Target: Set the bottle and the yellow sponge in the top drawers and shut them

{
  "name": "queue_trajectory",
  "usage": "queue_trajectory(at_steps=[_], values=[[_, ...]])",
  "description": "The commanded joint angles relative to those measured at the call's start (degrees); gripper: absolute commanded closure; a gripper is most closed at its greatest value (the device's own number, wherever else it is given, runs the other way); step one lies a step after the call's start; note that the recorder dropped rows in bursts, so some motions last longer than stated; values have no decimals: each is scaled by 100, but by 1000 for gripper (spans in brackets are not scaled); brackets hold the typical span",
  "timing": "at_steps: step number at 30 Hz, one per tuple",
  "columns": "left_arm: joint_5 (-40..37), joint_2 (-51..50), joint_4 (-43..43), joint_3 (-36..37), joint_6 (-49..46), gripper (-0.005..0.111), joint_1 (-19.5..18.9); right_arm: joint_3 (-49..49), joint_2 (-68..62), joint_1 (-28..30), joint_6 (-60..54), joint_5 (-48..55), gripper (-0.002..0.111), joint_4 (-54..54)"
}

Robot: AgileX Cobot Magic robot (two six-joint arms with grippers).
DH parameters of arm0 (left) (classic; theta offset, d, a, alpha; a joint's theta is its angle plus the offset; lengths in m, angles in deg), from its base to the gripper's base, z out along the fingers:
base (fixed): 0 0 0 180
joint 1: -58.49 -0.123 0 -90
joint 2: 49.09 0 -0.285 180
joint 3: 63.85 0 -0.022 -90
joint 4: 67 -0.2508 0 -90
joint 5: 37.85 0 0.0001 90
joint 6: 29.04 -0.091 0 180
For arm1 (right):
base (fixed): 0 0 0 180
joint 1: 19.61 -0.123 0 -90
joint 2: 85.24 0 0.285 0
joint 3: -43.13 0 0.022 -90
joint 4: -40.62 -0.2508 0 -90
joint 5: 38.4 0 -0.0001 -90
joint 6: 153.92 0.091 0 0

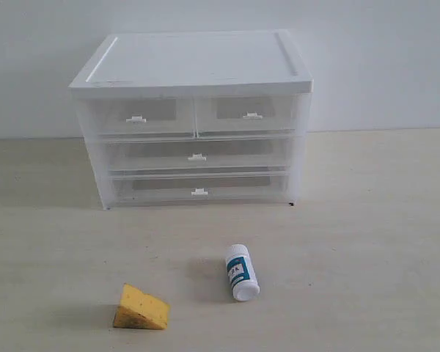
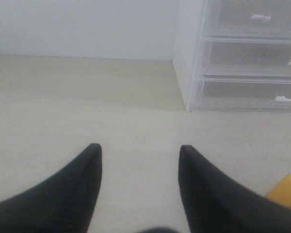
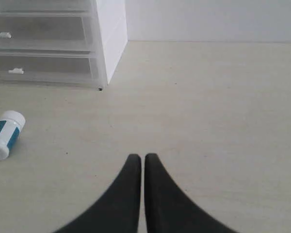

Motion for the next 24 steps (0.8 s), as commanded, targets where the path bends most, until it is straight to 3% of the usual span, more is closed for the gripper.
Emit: queue_trajectory(at_steps=[1,3,9,12,24], values=[[63,20,1,22,-25,61,-13,1,29,54,12,1,108,31],[63,20,244,22,328,61,-12,1,29,54,12,1,108,31],[39,20,2670,22,2642,61,-12,1,29,54,12,1,108,31],[42,20,3727,22,2864,61,-12,1,29,54,12,1,108,31],[424,20,3705,22,2850,61,-12,1,29,54,12,1,108,31]])
